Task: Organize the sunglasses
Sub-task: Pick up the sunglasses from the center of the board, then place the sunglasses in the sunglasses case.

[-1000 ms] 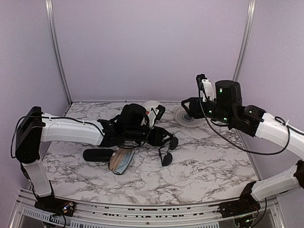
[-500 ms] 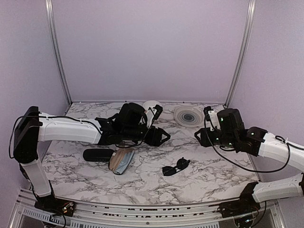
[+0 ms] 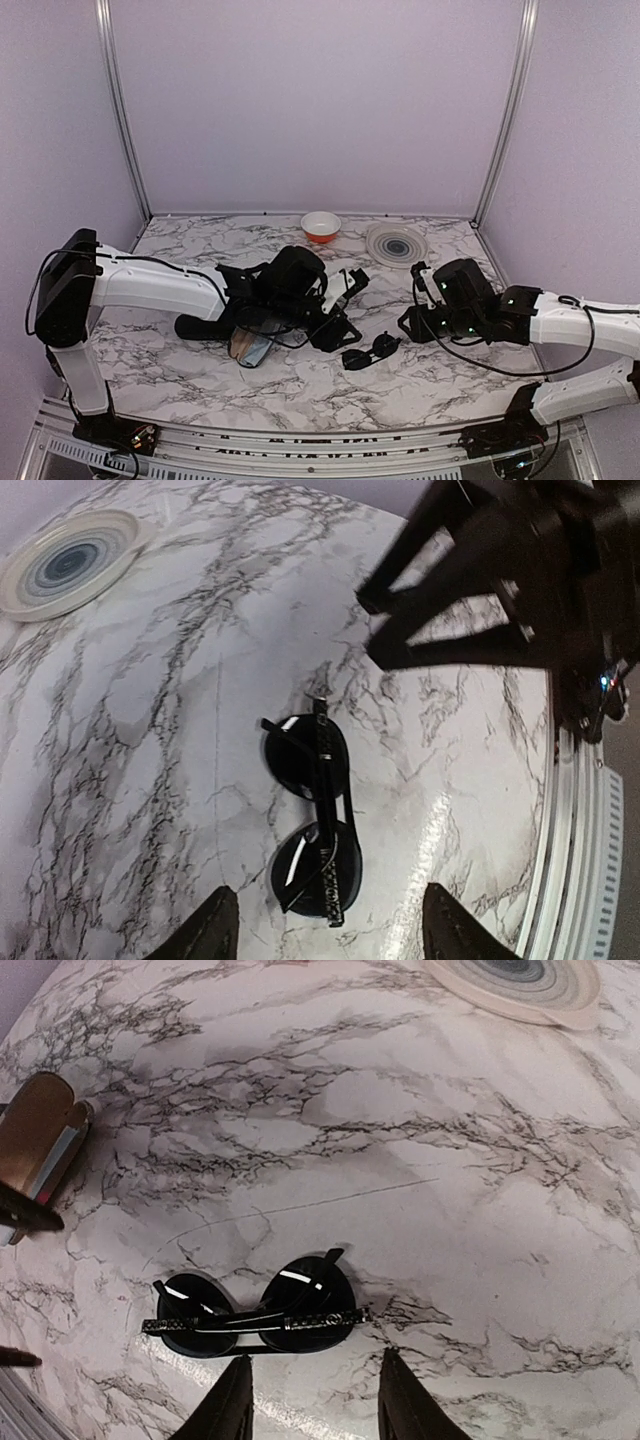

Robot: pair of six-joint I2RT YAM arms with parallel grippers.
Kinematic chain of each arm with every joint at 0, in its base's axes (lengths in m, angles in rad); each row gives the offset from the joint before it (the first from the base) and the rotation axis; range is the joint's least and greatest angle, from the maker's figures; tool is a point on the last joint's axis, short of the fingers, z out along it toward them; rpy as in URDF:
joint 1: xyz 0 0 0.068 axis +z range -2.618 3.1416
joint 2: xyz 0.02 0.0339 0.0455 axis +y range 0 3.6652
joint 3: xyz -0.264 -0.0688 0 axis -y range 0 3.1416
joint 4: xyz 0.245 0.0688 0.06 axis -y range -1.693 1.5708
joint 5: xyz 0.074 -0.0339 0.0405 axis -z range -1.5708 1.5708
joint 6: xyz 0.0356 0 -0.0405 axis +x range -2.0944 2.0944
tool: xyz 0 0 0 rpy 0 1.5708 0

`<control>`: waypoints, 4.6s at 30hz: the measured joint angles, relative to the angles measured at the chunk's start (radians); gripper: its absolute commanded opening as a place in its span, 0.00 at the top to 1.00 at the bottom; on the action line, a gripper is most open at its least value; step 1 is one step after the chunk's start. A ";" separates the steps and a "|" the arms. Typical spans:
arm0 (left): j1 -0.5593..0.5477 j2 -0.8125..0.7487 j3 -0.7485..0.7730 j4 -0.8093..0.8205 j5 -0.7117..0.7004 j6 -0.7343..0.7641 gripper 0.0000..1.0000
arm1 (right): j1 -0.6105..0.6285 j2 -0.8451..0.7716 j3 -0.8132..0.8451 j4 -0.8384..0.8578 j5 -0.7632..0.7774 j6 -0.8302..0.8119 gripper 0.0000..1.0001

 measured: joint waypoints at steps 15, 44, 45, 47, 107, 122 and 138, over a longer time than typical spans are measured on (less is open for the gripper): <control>-0.029 0.300 0.295 -0.077 0.083 0.152 0.47 | -0.039 -0.155 -0.032 -0.046 0.133 0.026 0.56; -0.051 0.436 0.417 -0.197 -0.009 0.167 0.76 | -0.090 -0.177 -0.087 -0.034 0.093 0.015 0.56; -0.052 0.436 0.417 -0.197 -0.010 0.167 0.79 | -0.090 -0.177 -0.087 -0.034 0.093 0.015 0.56; -0.053 0.436 0.417 -0.197 -0.013 0.167 0.83 | -0.090 -0.177 -0.087 -0.034 0.091 0.013 0.56; 0.042 -0.174 -0.200 -0.371 -0.521 -0.481 1.00 | -0.101 -0.006 -0.039 0.097 0.040 -0.035 0.55; 0.043 -0.165 -0.227 -0.337 -0.533 -0.507 1.00 | -0.101 0.010 -0.039 0.098 0.040 -0.035 0.55; 0.043 -0.122 -0.271 -0.306 -0.570 -0.522 1.00 | -0.101 0.010 -0.039 0.097 0.041 -0.035 0.55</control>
